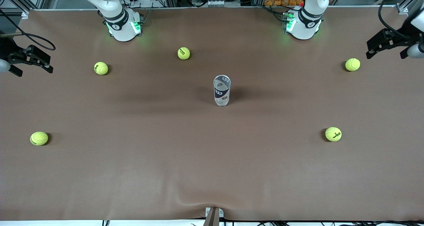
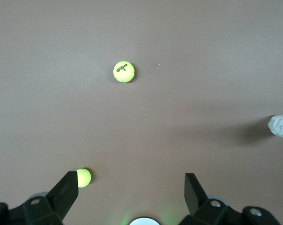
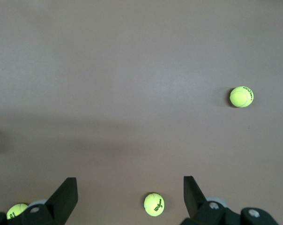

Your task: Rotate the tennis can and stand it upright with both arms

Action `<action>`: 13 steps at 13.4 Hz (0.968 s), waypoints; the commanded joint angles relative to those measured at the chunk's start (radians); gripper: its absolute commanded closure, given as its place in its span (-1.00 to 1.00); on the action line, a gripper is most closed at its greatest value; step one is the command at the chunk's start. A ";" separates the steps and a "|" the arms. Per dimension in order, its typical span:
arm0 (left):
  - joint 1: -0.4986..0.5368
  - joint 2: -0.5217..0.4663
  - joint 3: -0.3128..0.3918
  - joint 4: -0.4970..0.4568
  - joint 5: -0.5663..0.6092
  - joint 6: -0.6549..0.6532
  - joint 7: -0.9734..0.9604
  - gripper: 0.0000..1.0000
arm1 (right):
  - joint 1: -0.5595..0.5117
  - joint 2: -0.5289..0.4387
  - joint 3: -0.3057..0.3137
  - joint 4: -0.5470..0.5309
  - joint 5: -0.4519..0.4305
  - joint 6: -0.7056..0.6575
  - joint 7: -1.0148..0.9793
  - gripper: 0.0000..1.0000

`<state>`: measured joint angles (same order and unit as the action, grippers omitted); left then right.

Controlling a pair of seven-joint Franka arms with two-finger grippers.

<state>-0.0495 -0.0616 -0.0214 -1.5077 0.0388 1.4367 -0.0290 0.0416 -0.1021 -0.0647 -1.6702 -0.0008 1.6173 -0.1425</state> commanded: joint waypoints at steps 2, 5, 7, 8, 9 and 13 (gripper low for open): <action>0.002 -0.012 0.043 -0.066 -0.017 0.060 0.064 -1.00 | -0.011 -0.016 0.006 0.000 0.010 -0.013 0.006 -1.00; 0.003 -0.012 0.044 -0.069 -0.017 0.061 0.050 -1.00 | -0.011 -0.016 0.006 0.000 0.011 -0.013 0.006 -1.00; 0.003 -0.014 0.044 -0.069 -0.010 0.056 0.012 -1.00 | -0.011 -0.015 0.006 0.000 0.011 -0.013 0.006 -1.00; 0.003 -0.015 0.044 -0.069 -0.010 0.053 -0.009 -1.00 | -0.011 -0.015 0.006 0.000 0.011 -0.013 0.006 -1.00; 0.003 -0.015 0.044 -0.069 -0.008 0.051 -0.009 -1.00 | -0.011 -0.015 0.006 0.000 0.010 -0.013 0.006 -1.00; 0.002 -0.010 0.043 -0.063 -0.002 0.053 0.001 -1.00 | -0.011 -0.015 0.006 0.000 0.010 -0.010 0.004 -1.00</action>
<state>-0.0489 -0.0605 0.0227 -1.5669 0.0384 1.4869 -0.0229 0.0415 -0.1021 -0.0647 -1.6699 -0.0008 1.6173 -0.1425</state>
